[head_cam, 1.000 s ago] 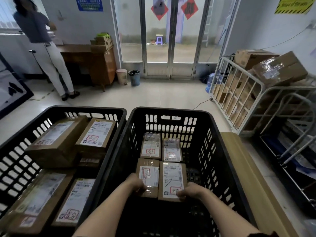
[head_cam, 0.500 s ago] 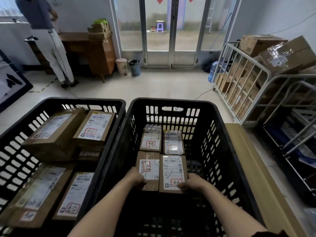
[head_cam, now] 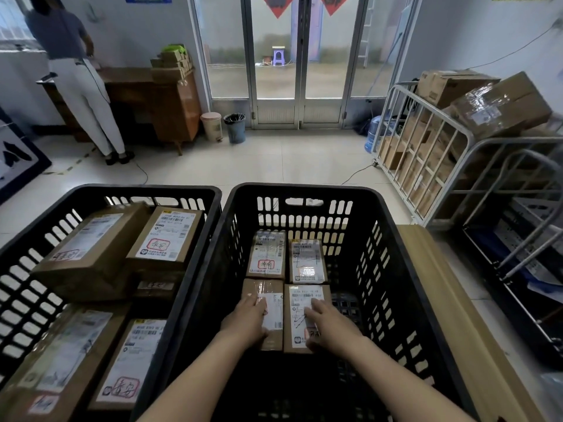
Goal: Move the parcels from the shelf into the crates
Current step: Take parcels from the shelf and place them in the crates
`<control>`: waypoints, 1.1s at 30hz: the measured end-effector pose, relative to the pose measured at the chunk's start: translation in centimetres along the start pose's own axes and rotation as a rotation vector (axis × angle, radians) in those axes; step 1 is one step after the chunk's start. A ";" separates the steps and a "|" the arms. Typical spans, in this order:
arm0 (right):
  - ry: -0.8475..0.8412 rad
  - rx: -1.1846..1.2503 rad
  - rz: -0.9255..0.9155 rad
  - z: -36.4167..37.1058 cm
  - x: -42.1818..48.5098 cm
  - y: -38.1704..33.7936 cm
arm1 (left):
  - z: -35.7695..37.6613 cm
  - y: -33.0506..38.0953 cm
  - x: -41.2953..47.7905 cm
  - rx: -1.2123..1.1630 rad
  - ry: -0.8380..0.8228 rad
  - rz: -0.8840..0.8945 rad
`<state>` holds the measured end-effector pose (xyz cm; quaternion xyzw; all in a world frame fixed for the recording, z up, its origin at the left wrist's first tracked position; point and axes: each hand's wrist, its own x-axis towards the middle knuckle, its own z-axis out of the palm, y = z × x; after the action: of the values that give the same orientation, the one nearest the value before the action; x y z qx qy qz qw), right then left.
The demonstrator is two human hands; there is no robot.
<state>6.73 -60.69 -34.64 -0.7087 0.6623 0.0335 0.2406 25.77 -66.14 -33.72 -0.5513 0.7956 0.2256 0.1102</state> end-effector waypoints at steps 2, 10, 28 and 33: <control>0.006 -0.008 -0.010 0.2 0.2 0.1 | 0.1 0.1 0.3 0.028 -0.009 -0.006; -0.019 -0.040 -0.013 -0.3 -0.1 -0.3 | -0.7 0.6 -0.3 0.098 -0.003 0.010; 0.051 0.003 0.143 -4.5 -6.8 -1.1 | -4.5 0.9 -5.3 0.183 0.148 0.084; 0.087 -0.006 0.191 -5.0 -9.6 -2.9 | -4.9 1.3 -7.5 0.190 0.177 0.131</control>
<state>7.00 -53.74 -25.81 -0.6438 0.7366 0.0273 0.2053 27.64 -61.92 -25.93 -0.5029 0.8544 0.1063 0.0764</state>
